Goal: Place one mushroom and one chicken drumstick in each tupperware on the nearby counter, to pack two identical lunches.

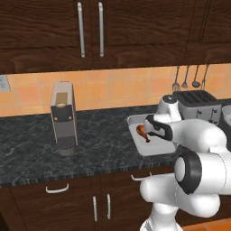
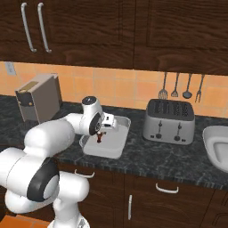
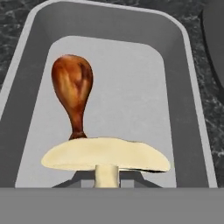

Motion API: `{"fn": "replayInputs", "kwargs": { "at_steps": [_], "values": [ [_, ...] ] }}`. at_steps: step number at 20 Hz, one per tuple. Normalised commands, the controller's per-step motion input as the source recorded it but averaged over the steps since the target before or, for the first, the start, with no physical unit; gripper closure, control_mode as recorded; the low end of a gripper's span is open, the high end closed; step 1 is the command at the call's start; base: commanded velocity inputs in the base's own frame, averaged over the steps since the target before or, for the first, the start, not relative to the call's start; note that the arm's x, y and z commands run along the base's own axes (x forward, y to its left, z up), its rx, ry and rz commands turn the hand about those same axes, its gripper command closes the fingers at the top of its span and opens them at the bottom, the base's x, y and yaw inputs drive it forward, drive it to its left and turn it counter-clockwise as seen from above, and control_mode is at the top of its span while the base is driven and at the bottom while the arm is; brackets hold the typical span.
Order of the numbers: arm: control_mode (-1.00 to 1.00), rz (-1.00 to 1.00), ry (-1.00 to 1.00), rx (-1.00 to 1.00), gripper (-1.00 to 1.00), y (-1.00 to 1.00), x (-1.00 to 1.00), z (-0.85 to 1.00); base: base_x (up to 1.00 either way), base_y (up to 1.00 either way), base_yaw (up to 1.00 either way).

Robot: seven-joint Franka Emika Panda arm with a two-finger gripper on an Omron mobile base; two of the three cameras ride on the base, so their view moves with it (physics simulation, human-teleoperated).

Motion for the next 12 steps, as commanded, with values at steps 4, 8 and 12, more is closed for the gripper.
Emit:
{"fn": "replayInputs", "kwargs": {
  "at_steps": [4, 8, 12],
  "values": [
    [-1.0, 0.03, 0.0, 0.01, 1.0, -0.1, 0.33, -0.47, 0.0, 0.0, 0.0],
    [-1.0, 0.03, 0.0, 0.02, 1.0, -0.09, 0.35, -0.54, 0.0, 0.0, 0.0],
    [-1.0, 0.01, 0.0, 0.0, 1.0, 0.0, 0.35, -0.46, 0.0, 0.0, 0.0]
  ]
}}
